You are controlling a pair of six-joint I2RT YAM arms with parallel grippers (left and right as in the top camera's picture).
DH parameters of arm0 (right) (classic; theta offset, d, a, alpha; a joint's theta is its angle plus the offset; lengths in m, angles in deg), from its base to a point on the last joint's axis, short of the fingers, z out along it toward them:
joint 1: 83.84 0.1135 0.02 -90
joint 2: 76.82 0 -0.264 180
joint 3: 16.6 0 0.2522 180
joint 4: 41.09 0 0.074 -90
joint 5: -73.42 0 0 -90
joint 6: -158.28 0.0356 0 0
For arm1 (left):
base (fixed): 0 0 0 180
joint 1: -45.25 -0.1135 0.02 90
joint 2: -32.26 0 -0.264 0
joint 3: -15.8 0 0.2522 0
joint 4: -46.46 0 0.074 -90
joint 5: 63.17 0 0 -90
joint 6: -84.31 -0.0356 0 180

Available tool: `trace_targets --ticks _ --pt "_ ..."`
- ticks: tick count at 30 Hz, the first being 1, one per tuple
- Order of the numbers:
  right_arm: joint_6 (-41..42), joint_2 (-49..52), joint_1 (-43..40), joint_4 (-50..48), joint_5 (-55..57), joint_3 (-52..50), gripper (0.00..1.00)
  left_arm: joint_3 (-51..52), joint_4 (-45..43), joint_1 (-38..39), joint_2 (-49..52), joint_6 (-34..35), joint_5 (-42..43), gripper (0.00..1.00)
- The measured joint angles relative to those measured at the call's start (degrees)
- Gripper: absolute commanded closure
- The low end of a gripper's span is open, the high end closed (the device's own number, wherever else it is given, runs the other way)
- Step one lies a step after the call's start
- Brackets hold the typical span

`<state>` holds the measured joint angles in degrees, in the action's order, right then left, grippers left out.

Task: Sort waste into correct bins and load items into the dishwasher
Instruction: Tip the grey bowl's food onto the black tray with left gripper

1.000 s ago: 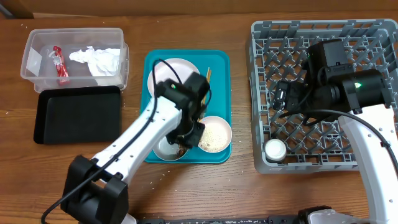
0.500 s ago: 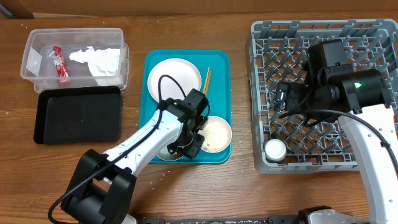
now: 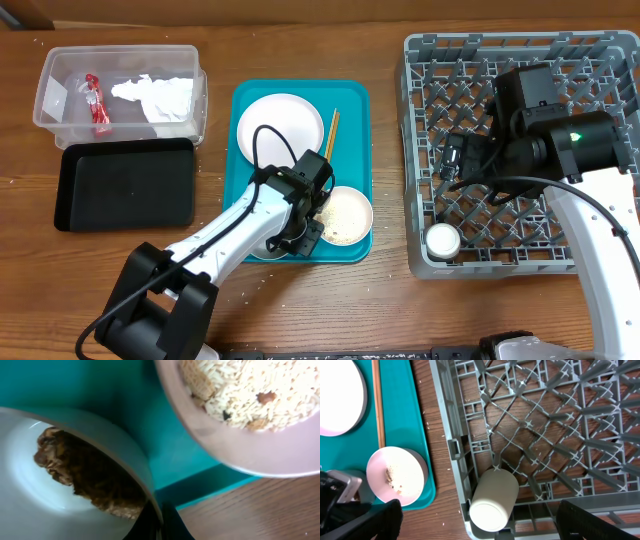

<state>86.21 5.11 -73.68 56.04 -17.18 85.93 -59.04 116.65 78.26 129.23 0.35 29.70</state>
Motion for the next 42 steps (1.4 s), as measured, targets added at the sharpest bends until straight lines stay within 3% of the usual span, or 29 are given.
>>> trace_targets --ticks 8,12,16,29,35,42 --pt "0.0 0.0 0.0 0.17 0.0 0.0 0.0 -16.65 14.88 -3.93 0.04 1.55 2.91 0.96" --pt "0.0 0.0 0.0 0.07 0.0 0.0 0.0 -27.54 20.41 -10.01 0.02 0.83 5.7 0.96" --pt "-0.02 0.0 0.0 -0.24 0.02 0.0 0.0 -32.04 21.18 -18.86 0.02 -2.16 10.86 0.96" --pt "0.0 0.0 0.0 -0.74 0.0 0.0 0.0 -27.28 19.15 -59.1 1.95 -23.28 47.45 0.96" --pt "-0.02 0.0 0.0 -0.76 0.02 0.0 0.0 -25.4 18.29 -68.94 10.21 -28.76 63.49 0.96" --pt "-0.02 0.0 0.0 -0.24 0.0 0.0 0.0 -24.98 21.97 -72.65 22.03 -30.64 78.09 0.96"
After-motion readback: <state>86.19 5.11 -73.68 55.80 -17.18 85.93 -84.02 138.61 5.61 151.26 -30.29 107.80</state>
